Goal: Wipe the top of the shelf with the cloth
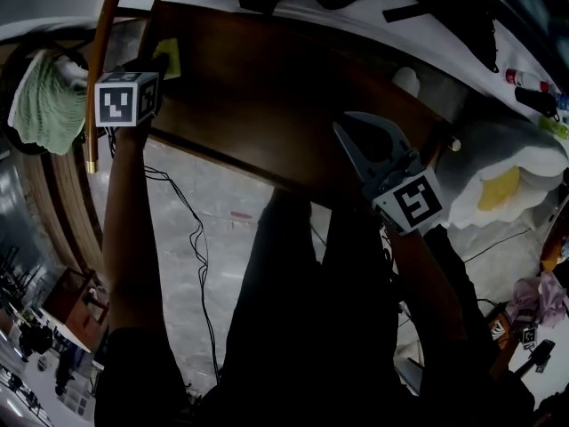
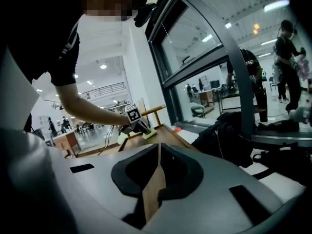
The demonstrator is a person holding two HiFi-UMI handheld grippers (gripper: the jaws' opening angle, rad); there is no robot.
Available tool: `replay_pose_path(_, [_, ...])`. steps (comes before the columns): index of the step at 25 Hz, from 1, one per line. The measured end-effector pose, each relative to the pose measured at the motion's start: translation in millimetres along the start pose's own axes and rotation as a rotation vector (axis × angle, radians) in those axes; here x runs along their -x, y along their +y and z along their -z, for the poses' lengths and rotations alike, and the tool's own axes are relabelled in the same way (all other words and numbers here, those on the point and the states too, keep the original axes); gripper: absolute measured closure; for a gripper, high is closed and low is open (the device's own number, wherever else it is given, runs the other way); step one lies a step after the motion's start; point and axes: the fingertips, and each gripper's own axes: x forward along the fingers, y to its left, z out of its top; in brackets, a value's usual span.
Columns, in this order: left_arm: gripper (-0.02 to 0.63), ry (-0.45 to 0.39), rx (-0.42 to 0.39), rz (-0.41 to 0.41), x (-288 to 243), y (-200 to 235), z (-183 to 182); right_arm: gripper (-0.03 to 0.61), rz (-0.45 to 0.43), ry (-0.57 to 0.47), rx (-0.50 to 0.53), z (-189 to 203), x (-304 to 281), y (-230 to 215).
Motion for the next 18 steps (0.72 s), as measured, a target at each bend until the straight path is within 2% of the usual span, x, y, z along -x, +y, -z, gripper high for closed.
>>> replay_pose_path(4, [0.581,0.030,0.039,-0.074,0.2,19.2,4.1,0.552,0.031,0.010,0.007,1.4,11.0,-14.0])
replay_pose_path(8, [0.581,0.034,0.146,-0.100,0.8,34.3,8.7,0.552,0.053,-0.001,0.010,-1.8,24.1,-23.2])
replay_pose_path(11, [0.581,-0.001,0.157,-0.110,3.9,27.6,-0.4,0.552,0.081,-0.006,-0.005,-3.9,46.1,-32.9])
replay_pose_path(14, [0.581,-0.061,0.160,-0.003,10.7,-36.4,-23.5,0.551,0.125,0.000,-0.039,-1.9,78.4,-49.4])
replay_pose_path(18, [0.581,-0.120,0.155,0.245,21.2,-183.9,-50.2,0.552,0.159,-0.003,-0.042,5.2,123.1,-72.5])
